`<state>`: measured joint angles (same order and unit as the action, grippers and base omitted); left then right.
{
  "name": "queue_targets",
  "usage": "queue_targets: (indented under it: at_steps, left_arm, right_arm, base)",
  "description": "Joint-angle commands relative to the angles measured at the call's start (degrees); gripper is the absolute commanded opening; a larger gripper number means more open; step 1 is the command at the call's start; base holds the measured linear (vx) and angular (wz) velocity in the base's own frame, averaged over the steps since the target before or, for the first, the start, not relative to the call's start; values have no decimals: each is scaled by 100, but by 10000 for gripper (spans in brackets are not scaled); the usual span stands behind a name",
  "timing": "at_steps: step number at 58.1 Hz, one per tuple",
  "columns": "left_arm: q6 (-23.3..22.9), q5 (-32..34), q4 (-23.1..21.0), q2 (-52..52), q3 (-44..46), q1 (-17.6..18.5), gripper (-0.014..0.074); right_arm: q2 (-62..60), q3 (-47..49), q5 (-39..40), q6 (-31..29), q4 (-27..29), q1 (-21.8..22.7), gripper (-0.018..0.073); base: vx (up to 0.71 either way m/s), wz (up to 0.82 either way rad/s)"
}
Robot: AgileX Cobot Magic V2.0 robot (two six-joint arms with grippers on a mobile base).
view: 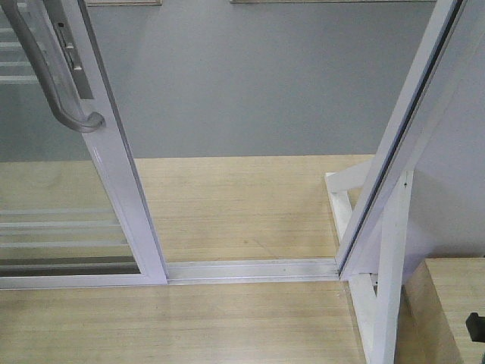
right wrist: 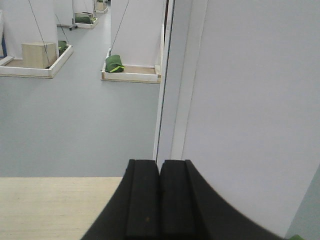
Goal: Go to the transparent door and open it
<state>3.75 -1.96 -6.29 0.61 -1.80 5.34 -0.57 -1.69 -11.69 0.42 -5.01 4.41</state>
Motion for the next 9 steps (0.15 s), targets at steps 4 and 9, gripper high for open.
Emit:
queue_targets:
  at_steps: [4, 9]
  left_arm:
    - [-13, 453, -55, 85, -82, -11, -6]
    - [-13, 453, -55, 85, -82, -11, -6]
  right_arm:
    - [20, -25, 463, -42, -22, 22, -9]
    - [20, -25, 463, -42, -22, 22, -9]
  base:
    - [0, 0]
    - [0, 0]
